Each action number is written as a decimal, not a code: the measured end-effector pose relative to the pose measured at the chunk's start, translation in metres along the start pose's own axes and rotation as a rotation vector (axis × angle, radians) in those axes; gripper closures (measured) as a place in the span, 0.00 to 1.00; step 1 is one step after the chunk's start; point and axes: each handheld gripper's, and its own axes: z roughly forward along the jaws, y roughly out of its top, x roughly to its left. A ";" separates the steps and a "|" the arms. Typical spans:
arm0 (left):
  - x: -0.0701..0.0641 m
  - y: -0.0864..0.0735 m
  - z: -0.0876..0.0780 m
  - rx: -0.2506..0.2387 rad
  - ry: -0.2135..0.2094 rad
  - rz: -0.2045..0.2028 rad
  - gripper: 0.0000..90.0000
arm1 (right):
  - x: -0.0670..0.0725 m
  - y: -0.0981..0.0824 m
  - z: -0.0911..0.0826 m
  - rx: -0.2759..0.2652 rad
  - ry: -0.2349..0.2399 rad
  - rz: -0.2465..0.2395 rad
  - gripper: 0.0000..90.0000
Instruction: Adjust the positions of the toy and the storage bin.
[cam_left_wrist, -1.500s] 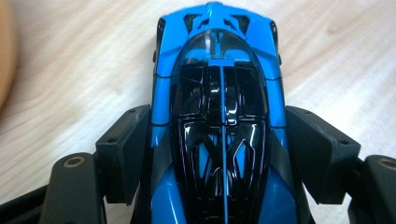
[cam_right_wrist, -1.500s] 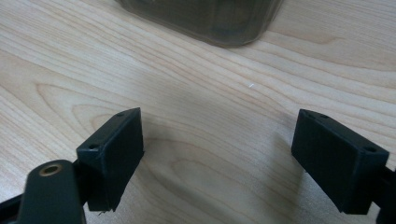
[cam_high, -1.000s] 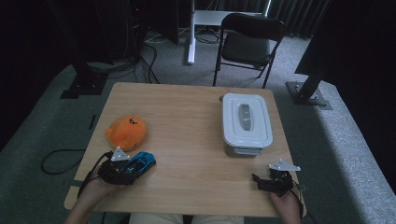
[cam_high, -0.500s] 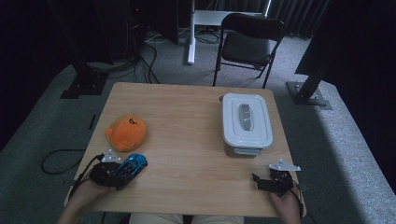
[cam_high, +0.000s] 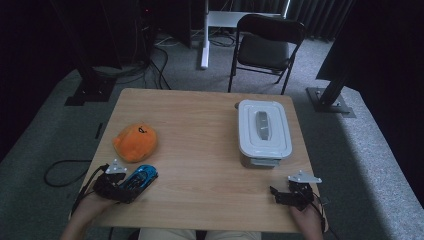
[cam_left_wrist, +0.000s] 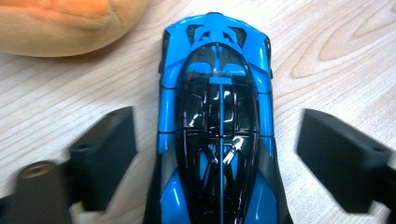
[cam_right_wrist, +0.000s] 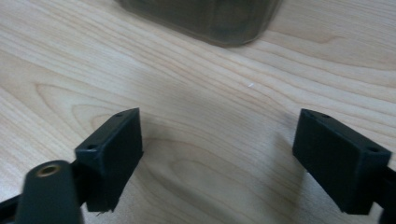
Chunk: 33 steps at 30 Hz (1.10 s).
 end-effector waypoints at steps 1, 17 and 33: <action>-0.002 0.001 -0.003 -0.005 0.006 0.004 0.12 | 0.001 0.000 0.001 0.003 0.002 -0.005 0.14; -0.041 0.036 0.009 -0.127 -0.069 0.038 0.08 | -0.006 0.001 0.000 -0.014 0.006 0.044 0.14; -0.070 0.088 0.064 -0.110 -0.103 0.081 0.00 | -0.035 0.012 0.000 -0.010 -0.070 0.076 0.14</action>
